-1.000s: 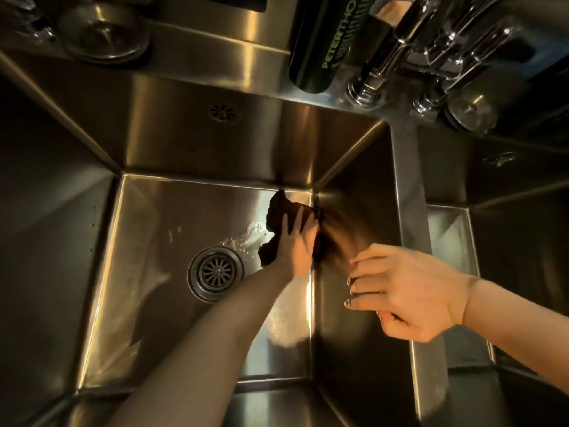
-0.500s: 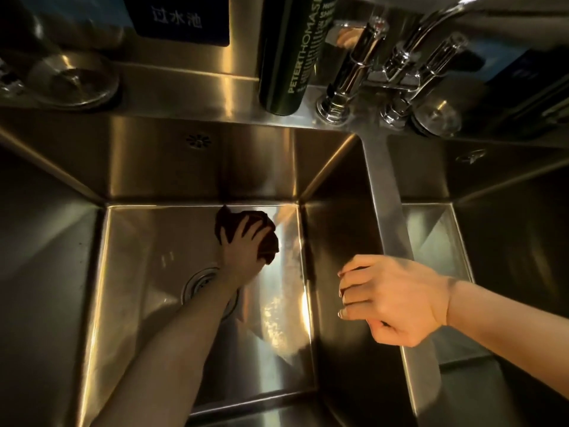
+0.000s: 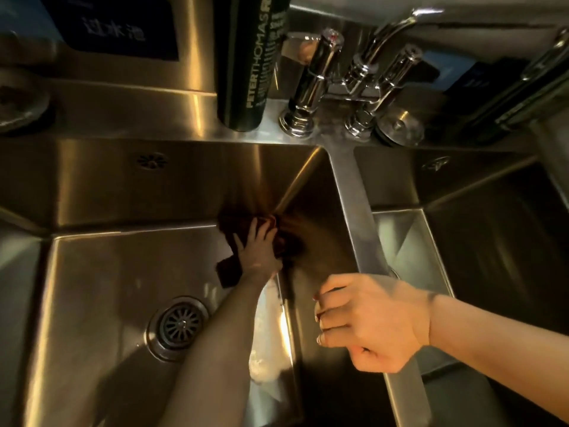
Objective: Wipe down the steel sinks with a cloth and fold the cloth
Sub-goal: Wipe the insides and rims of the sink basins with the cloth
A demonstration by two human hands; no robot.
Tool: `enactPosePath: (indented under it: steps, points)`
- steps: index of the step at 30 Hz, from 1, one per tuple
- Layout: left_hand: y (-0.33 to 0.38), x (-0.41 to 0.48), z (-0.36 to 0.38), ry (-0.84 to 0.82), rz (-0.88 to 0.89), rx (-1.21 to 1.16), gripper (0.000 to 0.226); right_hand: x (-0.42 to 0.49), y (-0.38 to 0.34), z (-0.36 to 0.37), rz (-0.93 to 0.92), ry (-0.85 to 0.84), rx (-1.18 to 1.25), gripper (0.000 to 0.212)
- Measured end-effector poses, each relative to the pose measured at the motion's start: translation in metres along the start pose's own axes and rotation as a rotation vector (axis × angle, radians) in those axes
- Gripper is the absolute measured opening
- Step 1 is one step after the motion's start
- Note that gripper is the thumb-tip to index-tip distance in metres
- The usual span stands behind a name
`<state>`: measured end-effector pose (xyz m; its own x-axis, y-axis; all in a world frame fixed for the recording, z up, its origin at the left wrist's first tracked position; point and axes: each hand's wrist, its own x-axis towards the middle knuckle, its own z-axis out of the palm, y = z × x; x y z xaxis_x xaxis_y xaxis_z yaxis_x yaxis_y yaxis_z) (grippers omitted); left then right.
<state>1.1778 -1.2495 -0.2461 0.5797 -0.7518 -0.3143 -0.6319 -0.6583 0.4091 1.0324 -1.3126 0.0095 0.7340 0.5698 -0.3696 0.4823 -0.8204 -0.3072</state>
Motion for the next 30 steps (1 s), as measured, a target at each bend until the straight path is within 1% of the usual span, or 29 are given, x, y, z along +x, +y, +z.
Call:
enactPosePath:
  steps: [2, 4, 5, 6, 7, 10, 13, 16, 18, 19, 21, 24, 25, 27, 29, 30]
  points:
    - [-0.005, -0.003, 0.0, 0.013, 0.069, 0.064, 0.071, -0.002, 0.001, 0.0, -0.002, 0.004, -0.009, 0.024]
    - [-0.028, -0.014, -0.01, -0.02, 0.235, 0.149, 0.069, -0.003, -0.001, -0.001, -0.005, 0.008, -0.016, 0.022]
    - [-0.04, -0.024, -0.015, -0.038, 0.29, 0.17, 0.068, -0.002, -0.002, -0.002, -0.011, 0.001, -0.012, 0.022]
    - [-0.051, -0.035, -0.017, -0.018, 0.296, 0.156, 0.069, -0.002, -0.002, -0.004, -0.016, -0.003, -0.007, 0.022]
    - [-0.064, -0.049, -0.018, 0.041, 0.262, 0.122, 0.071, -0.002, -0.003, -0.005, -0.017, 0.0, -0.007, 0.021]
    - [-0.11, -0.089, -0.014, 0.179, 0.02, 0.039, 0.075, 0.0, -0.005, -0.008, -0.001, -0.011, -0.026, 0.023]
    - [-0.151, -0.113, -0.016, 0.214, -0.174, 0.0, 0.076, 0.0, -0.005, -0.007, 0.01, -0.01, -0.025, 0.027]
    - [-0.149, -0.113, -0.016, 0.223, -0.27, -0.041, 0.073, 0.001, -0.005, -0.005, 0.026, 0.004, -0.002, 0.027]
    - [-0.129, -0.105, -0.013, 0.215, -0.276, -0.056, 0.07, 0.001, -0.003, -0.006, 0.022, -0.001, -0.01, 0.027]
    - [-0.117, -0.098, -0.013, 0.205, -0.221, -0.056, 0.069, 0.001, -0.003, -0.005, 0.019, -0.004, -0.016, 0.027]
    - [-0.088, -0.082, -0.01, 0.165, -0.021, -0.053, 0.068, -0.001, -0.004, -0.001, 0.022, -0.01, -0.01, 0.026]
    - [-0.044, -0.06, 0.0, 0.056, 0.257, -0.031, 0.066, 0.0, -0.002, 0.0, 0.014, 0.008, -0.002, 0.026]
    - [-0.033, -0.057, 0.005, 0.025, 0.302, -0.03, 0.064, -0.001, -0.001, -0.001, 0.006, 0.005, -0.007, 0.026]
    - [-0.025, -0.06, 0.013, -0.046, 0.349, 0.043, 0.06, -0.002, -0.002, -0.003, -0.003, 0.006, -0.025, 0.028]
    - [-0.03, -0.074, 0.025, -0.047, 0.423, 0.109, 0.058, -0.002, -0.004, -0.006, -0.014, 0.006, -0.035, 0.028]
    - [-0.035, -0.088, 0.032, -0.055, 0.488, 0.124, 0.057, -0.002, -0.004, -0.008, -0.017, 0.004, -0.036, 0.028]
